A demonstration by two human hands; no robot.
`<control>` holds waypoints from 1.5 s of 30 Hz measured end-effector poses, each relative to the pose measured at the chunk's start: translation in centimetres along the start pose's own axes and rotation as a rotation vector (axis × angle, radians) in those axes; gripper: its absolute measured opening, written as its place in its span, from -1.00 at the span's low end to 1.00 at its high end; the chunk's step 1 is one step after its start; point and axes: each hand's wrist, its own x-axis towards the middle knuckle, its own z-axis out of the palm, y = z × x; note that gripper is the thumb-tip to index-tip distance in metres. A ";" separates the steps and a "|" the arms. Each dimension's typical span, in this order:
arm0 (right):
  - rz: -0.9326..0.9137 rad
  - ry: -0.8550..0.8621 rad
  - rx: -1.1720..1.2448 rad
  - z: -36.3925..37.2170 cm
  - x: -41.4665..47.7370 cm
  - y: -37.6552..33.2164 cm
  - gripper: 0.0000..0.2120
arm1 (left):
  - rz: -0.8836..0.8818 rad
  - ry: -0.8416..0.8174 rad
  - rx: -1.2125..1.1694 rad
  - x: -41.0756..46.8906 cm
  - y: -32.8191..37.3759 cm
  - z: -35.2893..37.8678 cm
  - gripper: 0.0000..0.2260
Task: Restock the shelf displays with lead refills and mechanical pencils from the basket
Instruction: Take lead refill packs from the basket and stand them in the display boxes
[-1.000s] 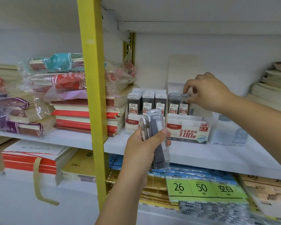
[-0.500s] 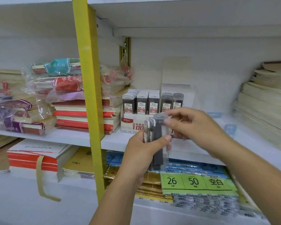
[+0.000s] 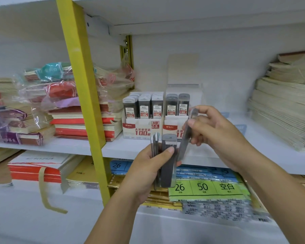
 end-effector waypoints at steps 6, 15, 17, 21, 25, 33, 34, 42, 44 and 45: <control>-0.040 -0.002 -0.078 -0.2 -0.3 0.5 -0.80 | 0.049 0.073 0.028 0.0 -0.2 -0.2 -0.77; -0.031 0.079 -0.062 -0.2 -0.4 1.3 -0.68 | 0.053 0.124 -0.053 -0.2 0.2 -0.7 -0.78; -0.098 0.160 -0.041 0.0 -0.4 0.9 -0.69 | 0.074 0.119 -0.060 -0.2 0.5 -0.7 -0.80; -0.349 0.383 -0.240 -0.5 1.6 -1.6 -0.71 | 0.145 0.127 -0.039 0.3 1.0 -0.7 -0.81; -0.459 0.445 -0.600 -2.0 6.0 -4.1 -0.72 | 0.164 0.134 -0.086 0.7 1.0 -1.0 -0.86; -0.189 0.186 -0.915 -2.4 11.9 -3.0 -0.73 | 0.183 0.146 -0.126 1.2 1.1 -1.7 -0.87; -0.174 0.167 -0.923 -2.4 12.2 -2.8 -0.74 | 0.185 0.143 -0.128 1.2 1.1 -1.7 -0.88; -0.213 0.143 -1.540 -2.4 12.2 -2.4 -0.76 | 0.178 0.119 -0.079 1.1 1.0 -1.8 -0.87; -0.245 0.162 -1.494 -2.2 10.9 -2.8 -0.68 | 0.177 0.116 -0.054 1.0 1.0 -1.8 -0.86; -0.271 0.186 -1.394 -1.9 9.8 -2.9 -0.69 | 0.175 0.113 -0.041 0.9 1.0 -1.7 -0.86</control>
